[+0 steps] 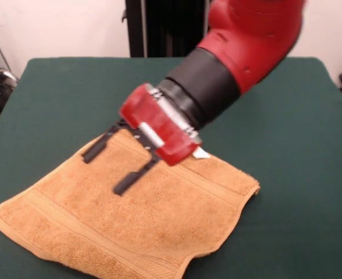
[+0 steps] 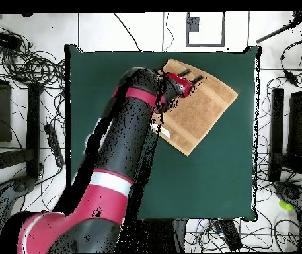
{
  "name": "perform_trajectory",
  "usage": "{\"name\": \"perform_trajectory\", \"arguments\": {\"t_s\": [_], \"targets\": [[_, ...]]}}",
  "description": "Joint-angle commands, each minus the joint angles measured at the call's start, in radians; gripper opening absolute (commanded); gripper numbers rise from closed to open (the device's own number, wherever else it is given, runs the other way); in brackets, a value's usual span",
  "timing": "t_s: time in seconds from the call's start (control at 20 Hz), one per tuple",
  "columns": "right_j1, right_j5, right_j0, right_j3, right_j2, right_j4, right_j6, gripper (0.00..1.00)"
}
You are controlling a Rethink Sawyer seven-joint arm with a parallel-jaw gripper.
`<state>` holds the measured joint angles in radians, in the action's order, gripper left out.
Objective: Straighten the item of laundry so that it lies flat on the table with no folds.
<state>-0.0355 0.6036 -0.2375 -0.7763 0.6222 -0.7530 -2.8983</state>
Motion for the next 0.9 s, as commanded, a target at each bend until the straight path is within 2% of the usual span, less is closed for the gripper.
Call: {"name": "perform_trajectory", "arguments": {"t_s": [0.05, 0.3, 0.5, 0.65, 0.9], "targets": [[-0.173, 0.101, 0.1, -0.236, -0.337, 0.13, 0.627, 1.0], [-0.276, 0.117, 0.196, -0.356, -0.43, 0.188, 0.738, 1.0], [-0.331, 0.121, 0.26, -0.431, -0.502, 0.236, 0.763, 1.0], [-0.38, 0.186, 0.31, -0.476, -0.573, 0.277, 0.842, 1.0], [-0.438, 0.182, 0.391, -0.557, -0.669, 0.317, 0.855, 1.0]]}}
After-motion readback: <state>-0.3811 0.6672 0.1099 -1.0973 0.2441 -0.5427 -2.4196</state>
